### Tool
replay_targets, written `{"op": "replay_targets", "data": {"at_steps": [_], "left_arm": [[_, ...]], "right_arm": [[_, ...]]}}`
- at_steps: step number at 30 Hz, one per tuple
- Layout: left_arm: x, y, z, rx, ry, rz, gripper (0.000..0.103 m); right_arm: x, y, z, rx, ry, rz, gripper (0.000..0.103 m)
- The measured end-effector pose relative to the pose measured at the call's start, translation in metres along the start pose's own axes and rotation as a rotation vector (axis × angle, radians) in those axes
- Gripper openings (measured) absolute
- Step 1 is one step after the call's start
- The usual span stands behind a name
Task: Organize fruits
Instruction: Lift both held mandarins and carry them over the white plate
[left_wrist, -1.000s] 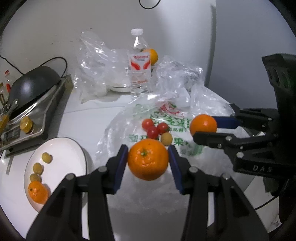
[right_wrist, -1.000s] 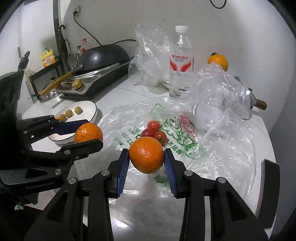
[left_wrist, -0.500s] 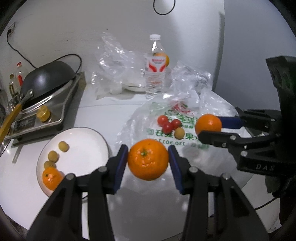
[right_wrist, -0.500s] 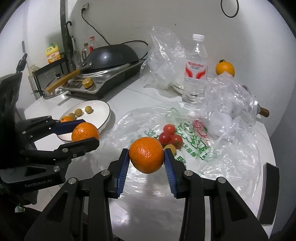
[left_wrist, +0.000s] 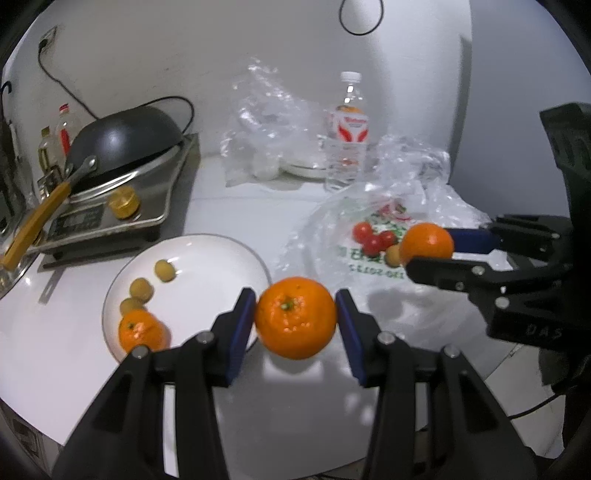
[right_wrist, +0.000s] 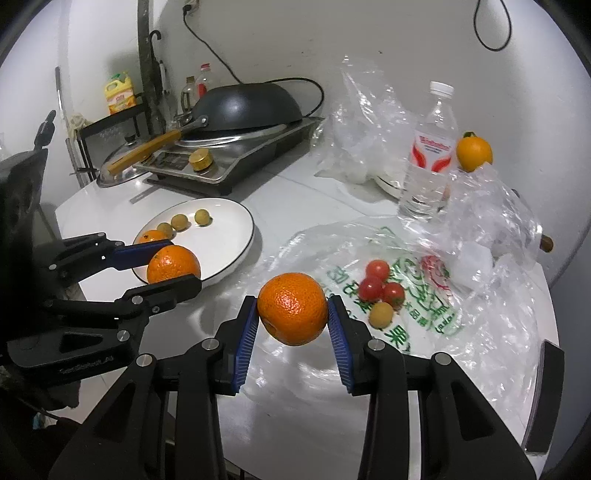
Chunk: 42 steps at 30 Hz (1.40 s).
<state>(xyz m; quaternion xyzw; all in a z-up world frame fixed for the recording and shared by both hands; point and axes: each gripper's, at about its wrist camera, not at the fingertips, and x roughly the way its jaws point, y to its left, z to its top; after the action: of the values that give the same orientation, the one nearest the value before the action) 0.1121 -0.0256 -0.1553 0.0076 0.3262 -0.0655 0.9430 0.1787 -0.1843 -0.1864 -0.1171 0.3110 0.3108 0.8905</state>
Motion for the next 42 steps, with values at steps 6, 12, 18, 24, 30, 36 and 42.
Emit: {"op": "replay_targets", "data": {"at_steps": [6, 12, 18, 24, 30, 36, 42], "left_arm": [[-0.002, 0.022, -0.006, -0.027, -0.002, 0.023, 0.046], [-0.001, 0.038, -0.009, -0.038, -0.004, 0.038, 0.046], [0.001, 0.056, -0.008, -0.042, -0.002, 0.062, 0.046], [0.008, 0.068, -0.005, -0.037, 0.002, 0.078, 0.046], [0.018, 0.078, 0.000, -0.031, 0.009, 0.089, 0.046], [0.030, 0.084, 0.004, -0.006, 0.008, 0.114, 0.046], [0.044, 0.093, 0.006, -0.007, 0.023, 0.115, 0.046]], "right_arm": [[0.012, 0.017, 0.006, -0.021, 0.015, 0.007, 0.041], [0.021, 0.028, 0.013, -0.036, 0.025, 0.014, 0.041], [0.033, 0.037, 0.023, -0.043, 0.028, 0.031, 0.041], [0.047, 0.041, 0.032, -0.045, 0.031, 0.049, 0.041], [0.059, 0.040, 0.038, -0.044, 0.041, 0.060, 0.041], [0.071, 0.039, 0.044, -0.043, 0.046, 0.073, 0.041], [0.082, 0.038, 0.048, -0.045, 0.060, 0.080, 0.041]]}}
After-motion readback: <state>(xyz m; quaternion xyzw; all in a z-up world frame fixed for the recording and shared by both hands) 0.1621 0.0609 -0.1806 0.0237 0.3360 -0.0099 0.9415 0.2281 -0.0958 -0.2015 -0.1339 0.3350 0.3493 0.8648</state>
